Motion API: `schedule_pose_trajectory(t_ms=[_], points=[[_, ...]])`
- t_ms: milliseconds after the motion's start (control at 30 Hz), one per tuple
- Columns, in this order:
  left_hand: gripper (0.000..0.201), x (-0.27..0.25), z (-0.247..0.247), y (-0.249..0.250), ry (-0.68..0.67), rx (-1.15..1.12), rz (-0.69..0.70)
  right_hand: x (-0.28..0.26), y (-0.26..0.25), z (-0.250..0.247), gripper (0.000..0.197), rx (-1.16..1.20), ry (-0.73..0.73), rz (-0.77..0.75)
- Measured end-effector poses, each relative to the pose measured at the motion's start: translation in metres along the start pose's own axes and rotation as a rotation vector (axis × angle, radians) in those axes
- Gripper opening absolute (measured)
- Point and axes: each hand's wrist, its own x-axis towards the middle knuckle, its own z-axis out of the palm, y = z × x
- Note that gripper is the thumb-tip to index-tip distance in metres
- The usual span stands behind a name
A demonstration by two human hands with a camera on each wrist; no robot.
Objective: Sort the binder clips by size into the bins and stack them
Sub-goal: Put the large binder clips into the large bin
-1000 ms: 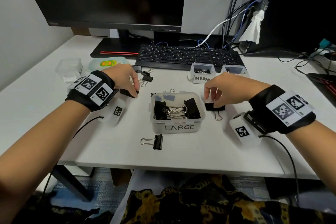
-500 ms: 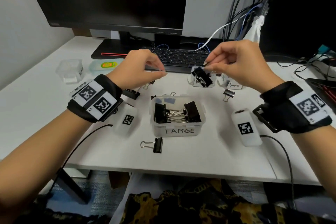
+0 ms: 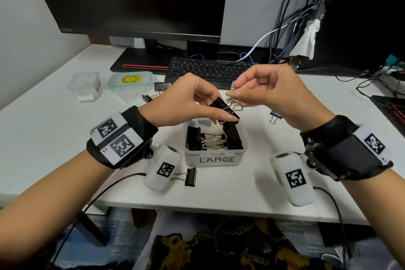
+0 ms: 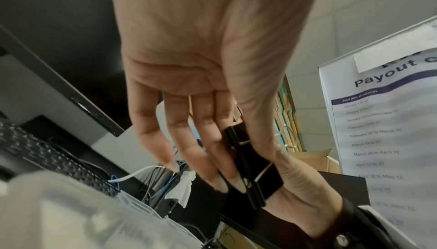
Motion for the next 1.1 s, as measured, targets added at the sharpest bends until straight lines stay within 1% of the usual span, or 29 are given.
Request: schedule_pose_trajectory(t_ms=[33, 100, 167, 267, 333, 400, 467, 567, 633, 733, 867, 967, 1100], points=[[0.018, -0.001, 0.001, 0.000, 0.014, -0.015, 0.000, -0.001, -0.001, 0.001, 0.023, 0.003, 0.011, -0.004], [0.014, -0.003, 0.001, 0.002, 0.038, -0.032, 0.013, -0.004, -0.002, 0.003, 0.027, 0.006, 0.037, -0.003], [0.015, -0.006, 0.002, 0.004, 0.059, -0.031, 0.028, -0.009, -0.003, 0.004, 0.024, -0.007, 0.043, 0.008], [0.028, -0.013, 0.001, 0.005, 0.104, 0.001, 0.039, -0.020, 0.000, 0.006, 0.027, -0.027, 0.008, 0.028], [0.028, -0.018, 0.002, 0.005, 0.116, 0.004, 0.028, -0.028, 0.003, 0.006, 0.029, -0.012, -0.009, 0.050], [0.027, -0.023, 0.004, 0.005, 0.119, -0.005, 0.006, -0.036, 0.005, 0.008, 0.027, 0.002, -0.020, 0.065], [0.026, -0.028, 0.007, 0.006, 0.112, -0.025, -0.013, -0.044, 0.009, 0.009, 0.025, 0.007, 0.001, 0.066], [0.030, -0.032, 0.011, 0.010, 0.073, -0.009, -0.053, -0.056, 0.013, 0.012, 0.025, -0.045, 0.089, 0.000], [0.032, -0.033, 0.015, 0.012, 0.040, -0.008, -0.089, -0.063, 0.014, 0.015, 0.018, -0.130, 0.147, -0.065], [0.033, -0.034, 0.021, 0.014, 0.026, -0.014, -0.099, -0.068, 0.014, 0.017, 0.009, -0.257, 0.217, -0.155], [0.042, -0.037, 0.020, 0.016, -0.010, -0.029, -0.093, -0.070, 0.015, 0.017, 0.010, -0.347, 0.258, -0.191], [0.053, -0.038, 0.018, 0.018, 0.021, -0.067, -0.102, -0.070, 0.018, 0.021, 0.010, -0.392, 0.286, -0.214], [0.046, -0.034, 0.019, 0.012, 0.064, 0.068, -0.073, -0.069, 0.019, 0.024, 0.009, -0.368, 0.284, -0.220]])
